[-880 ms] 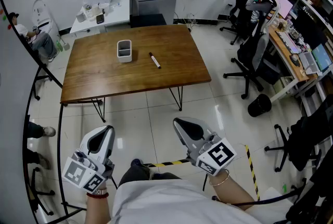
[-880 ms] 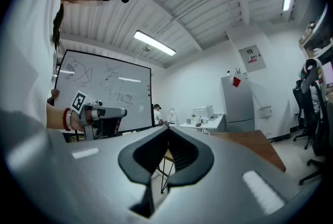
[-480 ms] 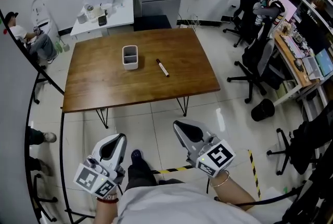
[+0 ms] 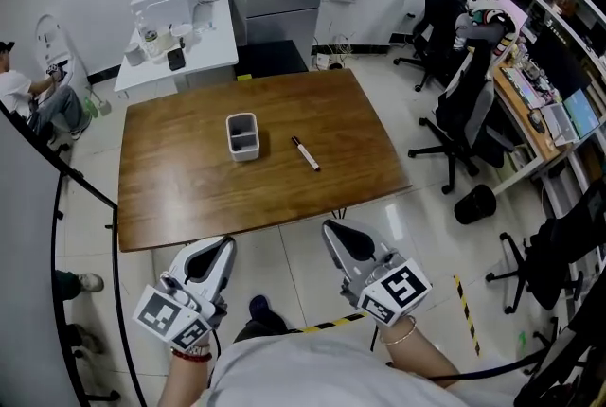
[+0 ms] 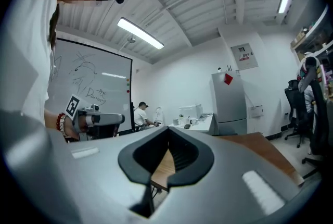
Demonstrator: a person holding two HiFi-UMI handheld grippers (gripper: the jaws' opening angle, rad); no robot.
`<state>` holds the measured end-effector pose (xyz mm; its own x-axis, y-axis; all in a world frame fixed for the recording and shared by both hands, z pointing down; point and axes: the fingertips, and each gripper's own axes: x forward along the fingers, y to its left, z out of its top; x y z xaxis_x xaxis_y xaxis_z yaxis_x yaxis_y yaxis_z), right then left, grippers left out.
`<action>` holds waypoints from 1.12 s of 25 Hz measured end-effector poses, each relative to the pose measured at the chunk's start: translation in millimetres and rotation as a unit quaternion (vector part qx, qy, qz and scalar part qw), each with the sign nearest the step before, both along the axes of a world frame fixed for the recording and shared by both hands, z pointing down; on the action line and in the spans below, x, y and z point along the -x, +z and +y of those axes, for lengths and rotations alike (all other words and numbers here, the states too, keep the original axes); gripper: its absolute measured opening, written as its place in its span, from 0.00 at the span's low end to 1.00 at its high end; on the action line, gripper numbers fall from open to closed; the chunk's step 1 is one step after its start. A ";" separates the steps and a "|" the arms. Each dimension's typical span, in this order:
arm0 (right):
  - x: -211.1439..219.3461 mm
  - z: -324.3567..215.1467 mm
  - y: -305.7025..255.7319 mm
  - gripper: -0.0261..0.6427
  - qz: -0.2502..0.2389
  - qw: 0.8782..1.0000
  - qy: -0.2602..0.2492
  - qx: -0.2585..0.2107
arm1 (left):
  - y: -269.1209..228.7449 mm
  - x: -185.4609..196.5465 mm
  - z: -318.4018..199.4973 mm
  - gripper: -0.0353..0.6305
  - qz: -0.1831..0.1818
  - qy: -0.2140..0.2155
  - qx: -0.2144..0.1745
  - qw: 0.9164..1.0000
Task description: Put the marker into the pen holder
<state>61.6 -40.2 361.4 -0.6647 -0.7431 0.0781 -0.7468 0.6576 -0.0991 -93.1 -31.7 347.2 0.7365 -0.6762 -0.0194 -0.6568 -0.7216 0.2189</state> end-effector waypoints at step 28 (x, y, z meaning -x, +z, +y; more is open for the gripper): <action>-16.8 -157.4 24.6 0.01 -0.036 0.997 -0.037 0.052 | 9.6 15.7 -156.6 0.05 -0.026 -0.070 0.014 0.997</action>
